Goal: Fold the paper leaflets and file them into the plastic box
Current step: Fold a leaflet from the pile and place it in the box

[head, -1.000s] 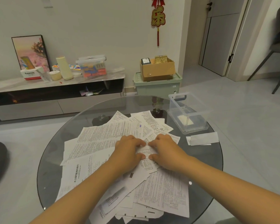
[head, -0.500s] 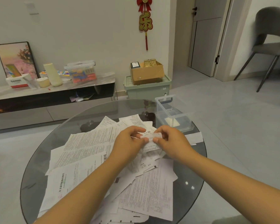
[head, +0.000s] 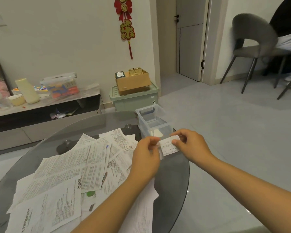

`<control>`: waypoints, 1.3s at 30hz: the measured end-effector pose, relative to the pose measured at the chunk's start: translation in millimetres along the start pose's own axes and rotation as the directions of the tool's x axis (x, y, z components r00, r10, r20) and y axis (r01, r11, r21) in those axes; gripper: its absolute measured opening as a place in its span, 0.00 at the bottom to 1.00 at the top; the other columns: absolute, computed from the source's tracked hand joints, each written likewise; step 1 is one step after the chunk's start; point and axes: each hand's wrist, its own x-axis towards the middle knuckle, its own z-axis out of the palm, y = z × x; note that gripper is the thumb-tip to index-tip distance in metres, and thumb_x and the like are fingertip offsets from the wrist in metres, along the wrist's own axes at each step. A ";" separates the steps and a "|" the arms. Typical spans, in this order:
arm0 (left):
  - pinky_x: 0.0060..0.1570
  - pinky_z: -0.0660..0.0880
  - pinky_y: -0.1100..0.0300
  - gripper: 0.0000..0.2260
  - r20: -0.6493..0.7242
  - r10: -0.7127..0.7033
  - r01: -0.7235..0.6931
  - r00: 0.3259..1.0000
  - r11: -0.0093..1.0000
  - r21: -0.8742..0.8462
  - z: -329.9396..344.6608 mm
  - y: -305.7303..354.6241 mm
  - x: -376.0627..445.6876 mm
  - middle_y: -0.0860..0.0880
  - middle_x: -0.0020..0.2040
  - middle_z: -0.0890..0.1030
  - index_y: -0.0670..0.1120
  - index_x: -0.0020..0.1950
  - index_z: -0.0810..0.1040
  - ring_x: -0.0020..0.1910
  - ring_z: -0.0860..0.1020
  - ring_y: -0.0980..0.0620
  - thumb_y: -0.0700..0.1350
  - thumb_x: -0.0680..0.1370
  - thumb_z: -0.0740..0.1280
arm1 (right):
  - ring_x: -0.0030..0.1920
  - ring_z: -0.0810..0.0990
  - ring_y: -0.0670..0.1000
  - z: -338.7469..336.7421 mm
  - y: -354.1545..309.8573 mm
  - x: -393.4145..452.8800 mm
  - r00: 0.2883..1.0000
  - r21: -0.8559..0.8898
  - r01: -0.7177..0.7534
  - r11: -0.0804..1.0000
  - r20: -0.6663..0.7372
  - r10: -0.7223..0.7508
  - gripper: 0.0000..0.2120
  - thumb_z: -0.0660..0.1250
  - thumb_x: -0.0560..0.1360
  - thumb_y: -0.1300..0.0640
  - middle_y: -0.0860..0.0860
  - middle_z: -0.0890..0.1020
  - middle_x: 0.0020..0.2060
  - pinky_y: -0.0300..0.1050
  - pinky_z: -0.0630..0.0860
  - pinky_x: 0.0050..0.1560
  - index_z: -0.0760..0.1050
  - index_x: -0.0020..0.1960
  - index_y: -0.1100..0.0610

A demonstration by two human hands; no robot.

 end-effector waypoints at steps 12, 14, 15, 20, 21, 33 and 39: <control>0.44 0.63 0.81 0.17 0.246 0.044 -0.125 0.968 0.938 0.323 12.3 -27.9 5.0 0.51 0.62 0.68 0.45 0.63 0.75 0.51 0.70 0.57 0.34 0.77 0.58 | 0.44 0.76 0.50 17.7 13.7 21.7 0.990 -0.183 -0.084 0.980 0.093 0.102 0.10 0.65 0.77 0.55 0.48 0.78 0.42 0.41 0.71 0.42 0.76 0.57 0.52; 0.45 0.62 0.80 0.16 0.253 0.029 -0.113 0.967 0.939 0.326 12.0 -30.4 7.9 0.50 0.63 0.69 0.43 0.63 0.75 0.51 0.70 0.57 0.34 0.77 0.59 | 0.47 0.77 0.51 22.2 12.3 19.5 0.988 -0.262 -0.077 0.962 0.110 0.109 0.10 0.65 0.76 0.54 0.49 0.80 0.48 0.42 0.71 0.43 0.76 0.57 0.51; 0.46 0.63 0.78 0.16 0.250 0.024 -0.106 0.968 0.941 0.321 11.7 -31.4 9.1 0.50 0.62 0.70 0.43 0.63 0.75 0.51 0.71 0.57 0.34 0.77 0.59 | 0.49 0.77 0.51 24.7 12.3 18.2 0.989 -0.292 -0.063 0.954 0.113 0.099 0.10 0.66 0.76 0.53 0.50 0.80 0.50 0.41 0.70 0.42 0.77 0.57 0.50; 0.49 0.67 0.68 0.18 0.263 0.000 -0.077 0.965 0.956 0.283 5.6 -29.8 13.4 0.50 0.61 0.74 0.46 0.66 0.73 0.51 0.75 0.55 0.38 0.77 0.60 | 0.54 0.74 0.51 33.1 12.5 12.9 0.992 -0.363 -0.030 0.931 0.100 0.071 0.12 0.67 0.75 0.49 0.51 0.78 0.52 0.40 0.67 0.43 0.76 0.58 0.47; 0.50 0.67 0.68 0.17 0.271 0.007 -0.089 0.963 0.953 0.290 4.9 -29.6 13.5 0.50 0.61 0.73 0.46 0.66 0.74 0.51 0.74 0.56 0.38 0.77 0.60 | 0.54 0.74 0.51 33.8 12.7 12.0 0.993 -0.360 -0.030 0.932 0.092 0.067 0.12 0.67 0.75 0.49 0.51 0.78 0.52 0.40 0.68 0.44 0.76 0.58 0.47; 0.60 0.66 0.57 0.16 0.472 0.103 -0.434 0.876 0.595 0.676 2.9 -17.2 6.3 0.49 0.62 0.75 0.46 0.64 0.75 0.61 0.71 0.49 0.45 0.79 0.57 | 0.58 0.71 0.53 31.1 4.0 5.1 0.959 -0.565 0.271 0.779 0.225 -0.171 0.12 0.64 0.76 0.58 0.52 0.75 0.57 0.40 0.65 0.52 0.78 0.59 0.53; 0.65 0.57 0.55 0.17 0.563 -0.011 -0.444 0.827 0.602 0.664 -1.9 -12.7 0.2 0.47 0.68 0.71 0.44 0.66 0.71 0.66 0.69 0.48 0.47 0.79 0.58 | 0.51 0.79 0.56 30.4 0.2 2.7 0.938 -0.581 0.262 0.770 0.342 -0.062 0.15 0.62 0.75 0.64 0.56 0.81 0.52 0.42 0.73 0.47 0.80 0.57 0.54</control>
